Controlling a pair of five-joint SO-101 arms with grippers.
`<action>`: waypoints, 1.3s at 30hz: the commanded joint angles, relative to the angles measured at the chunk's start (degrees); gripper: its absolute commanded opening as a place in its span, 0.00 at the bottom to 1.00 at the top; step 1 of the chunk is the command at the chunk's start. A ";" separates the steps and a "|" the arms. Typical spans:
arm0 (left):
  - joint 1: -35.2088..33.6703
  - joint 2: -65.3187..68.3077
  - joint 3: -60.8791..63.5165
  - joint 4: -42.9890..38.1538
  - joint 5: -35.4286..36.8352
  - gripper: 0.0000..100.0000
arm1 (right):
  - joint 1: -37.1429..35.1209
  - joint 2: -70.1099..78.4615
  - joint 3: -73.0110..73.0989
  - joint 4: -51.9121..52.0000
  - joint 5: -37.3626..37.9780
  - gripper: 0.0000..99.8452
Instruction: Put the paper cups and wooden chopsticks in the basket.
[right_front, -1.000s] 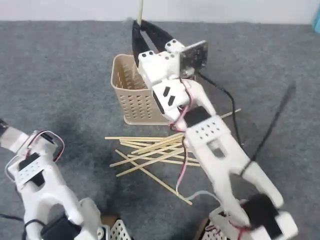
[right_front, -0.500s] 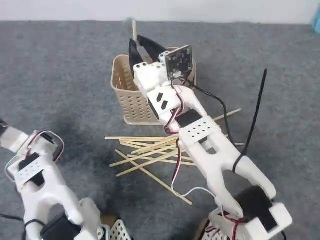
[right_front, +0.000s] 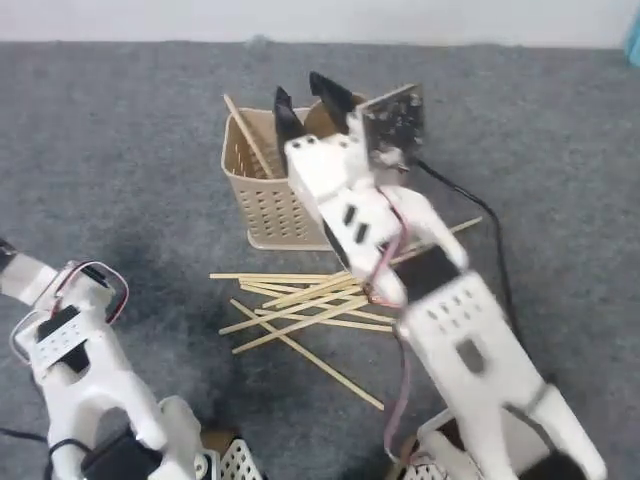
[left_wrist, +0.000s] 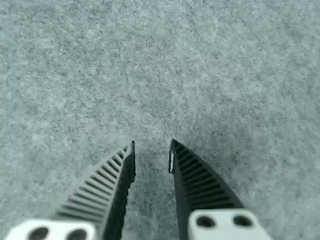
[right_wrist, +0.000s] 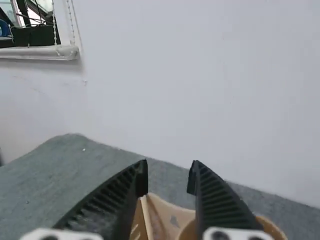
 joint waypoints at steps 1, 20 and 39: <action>0.09 -0.09 -2.24 -1.67 0.53 0.11 | -0.40 -12.88 -0.53 18.86 -0.62 0.12; 0.97 -0.09 -2.07 -1.58 0.53 0.11 | -18.77 -21.05 22.24 53.05 14.07 0.12; 1.14 -0.09 -2.07 -1.58 0.53 0.11 | -17.80 9.45 26.46 29.41 26.64 0.26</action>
